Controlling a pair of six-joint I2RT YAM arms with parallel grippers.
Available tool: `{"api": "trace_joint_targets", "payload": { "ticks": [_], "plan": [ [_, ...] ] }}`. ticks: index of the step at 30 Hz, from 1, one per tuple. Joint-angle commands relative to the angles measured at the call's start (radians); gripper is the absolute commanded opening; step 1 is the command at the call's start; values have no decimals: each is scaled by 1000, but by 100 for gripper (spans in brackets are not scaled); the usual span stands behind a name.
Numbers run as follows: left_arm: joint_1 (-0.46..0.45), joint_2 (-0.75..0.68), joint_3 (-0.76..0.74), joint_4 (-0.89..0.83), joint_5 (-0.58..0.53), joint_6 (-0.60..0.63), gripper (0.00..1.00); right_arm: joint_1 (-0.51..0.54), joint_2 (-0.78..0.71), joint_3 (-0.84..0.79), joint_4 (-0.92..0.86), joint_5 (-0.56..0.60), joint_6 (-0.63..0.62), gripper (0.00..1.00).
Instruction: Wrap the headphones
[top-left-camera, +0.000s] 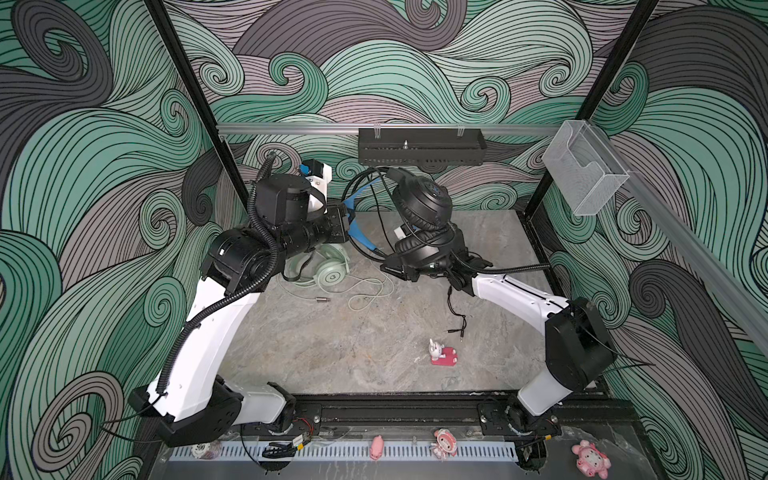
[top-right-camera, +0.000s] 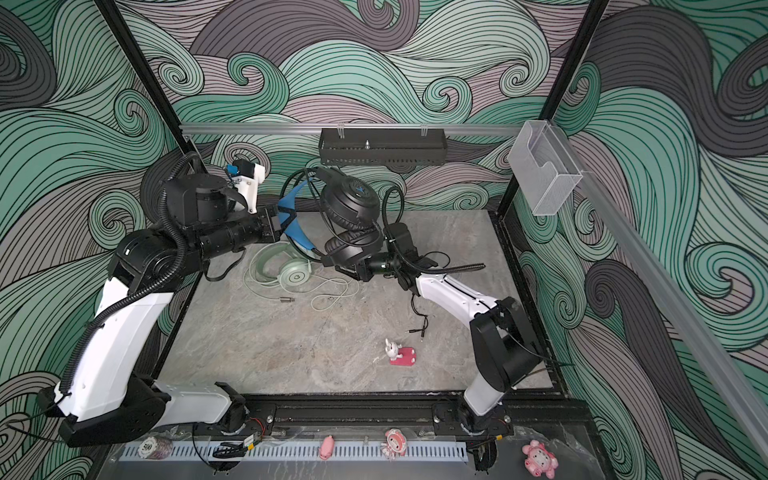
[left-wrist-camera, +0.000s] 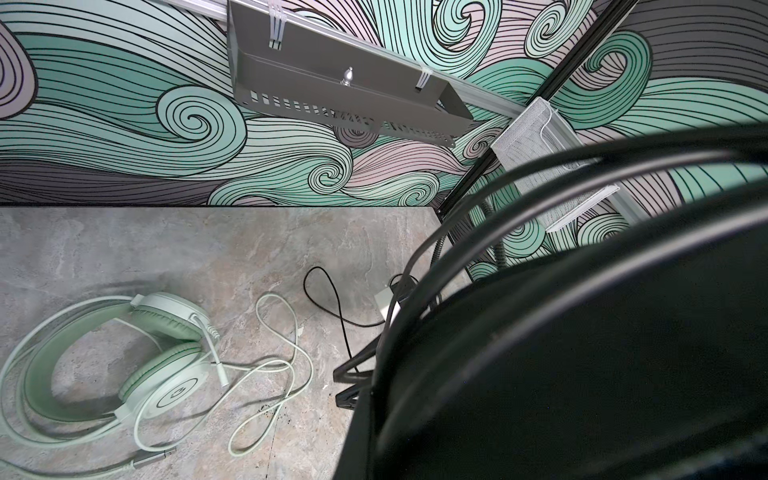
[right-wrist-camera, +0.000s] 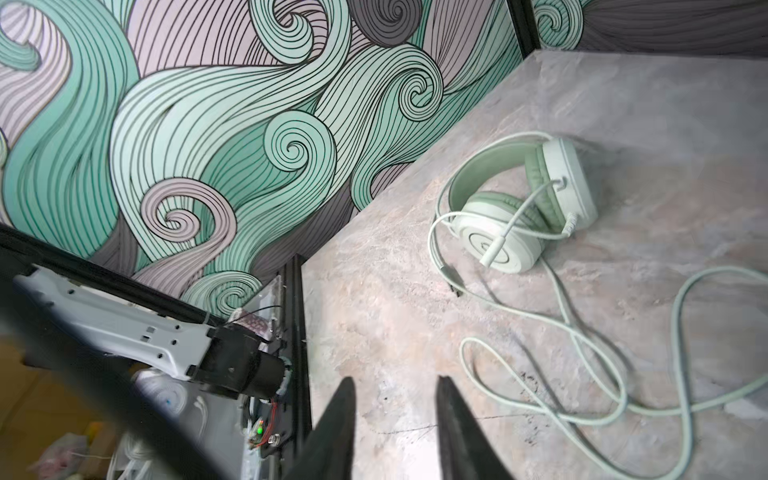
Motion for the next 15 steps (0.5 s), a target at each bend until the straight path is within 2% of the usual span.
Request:
{"api": "trace_joint_targets", "payload": {
  "ticks": [1,4,11,15],
  "plan": [
    [-1,-33,5,82,-27,-69,0,-7,-69,-11,-21,37,-26,16],
    [-1,-40,-18,115,-57,-98,0,-7,-104,-26,-85,94,-57,0],
    [2,-36,-63,233,-90,-171,0,21,-265,-84,-261,288,-153,0],
    [5,-44,-100,289,-152,-212,0,41,-388,-126,-335,392,-192,0]
  ]
}}
